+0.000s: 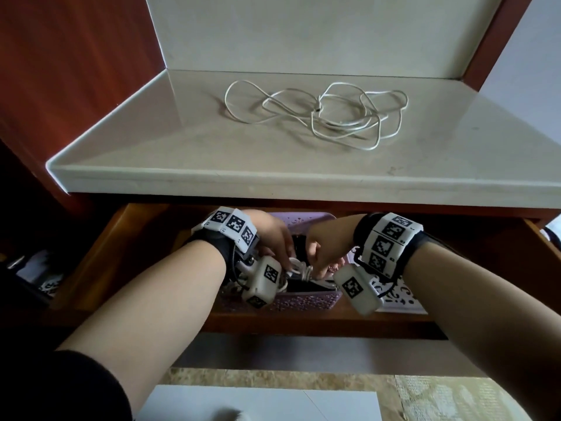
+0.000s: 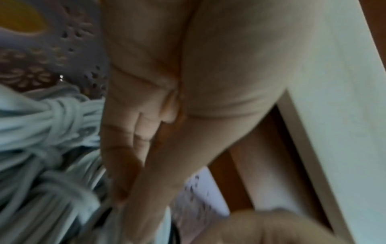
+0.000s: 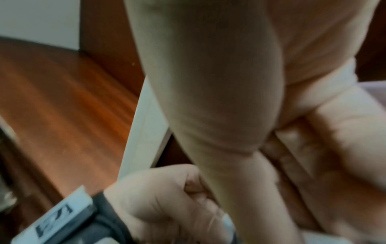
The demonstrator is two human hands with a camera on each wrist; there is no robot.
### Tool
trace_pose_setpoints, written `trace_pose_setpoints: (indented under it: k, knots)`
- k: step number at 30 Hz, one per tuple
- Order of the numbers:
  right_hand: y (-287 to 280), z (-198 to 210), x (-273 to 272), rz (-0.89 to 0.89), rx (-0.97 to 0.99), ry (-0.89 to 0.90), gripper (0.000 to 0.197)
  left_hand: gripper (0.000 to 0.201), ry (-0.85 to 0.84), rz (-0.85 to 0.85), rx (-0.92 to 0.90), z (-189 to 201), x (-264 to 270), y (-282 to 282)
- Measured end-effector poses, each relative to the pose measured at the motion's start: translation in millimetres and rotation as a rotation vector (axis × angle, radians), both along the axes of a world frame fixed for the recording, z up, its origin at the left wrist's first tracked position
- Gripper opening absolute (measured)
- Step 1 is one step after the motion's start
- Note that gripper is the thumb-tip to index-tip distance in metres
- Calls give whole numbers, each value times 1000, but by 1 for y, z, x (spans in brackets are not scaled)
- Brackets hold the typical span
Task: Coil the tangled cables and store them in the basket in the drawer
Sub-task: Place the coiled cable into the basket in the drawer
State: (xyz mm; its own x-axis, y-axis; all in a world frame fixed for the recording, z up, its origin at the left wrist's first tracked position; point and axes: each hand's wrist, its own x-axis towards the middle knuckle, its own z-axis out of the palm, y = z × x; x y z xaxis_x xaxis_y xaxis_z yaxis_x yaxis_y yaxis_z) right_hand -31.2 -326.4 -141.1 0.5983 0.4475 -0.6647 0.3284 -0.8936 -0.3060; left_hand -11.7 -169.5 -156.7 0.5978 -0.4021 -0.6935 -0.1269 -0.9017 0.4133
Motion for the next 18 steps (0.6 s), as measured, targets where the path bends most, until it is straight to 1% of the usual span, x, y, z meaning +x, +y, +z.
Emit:
trace_pose_setpoints:
  k: [2,4,7,9,12,13,15,16,18]
  knots:
    - [1,-2,3,-121,156,-7,11,13,-33,115,-95,4,6,17]
    - [10,-6,4,-262,256,5,27,16,-123,184,-125,4,9,35]
    - [27,-14,0,-391,304,32,20,25,-156,231,-117,0,9,48]
    - [35,-23,3,-506,343,16,18,29,-161,226,-139,-1,9,51]
    - [42,-34,7,-681,390,39,13,34,-101,208,-217,3,8,58]
    - [44,-36,6,-732,412,50,12,34,-102,179,-191,6,9,62]
    - [46,-38,6,-827,486,94,10,32,-148,104,-50,13,11,70]
    - [47,-37,6,-853,515,118,10,31,-183,65,20,18,10,74]
    - [52,-37,6,-865,541,163,9,29,-217,13,78,23,9,78]
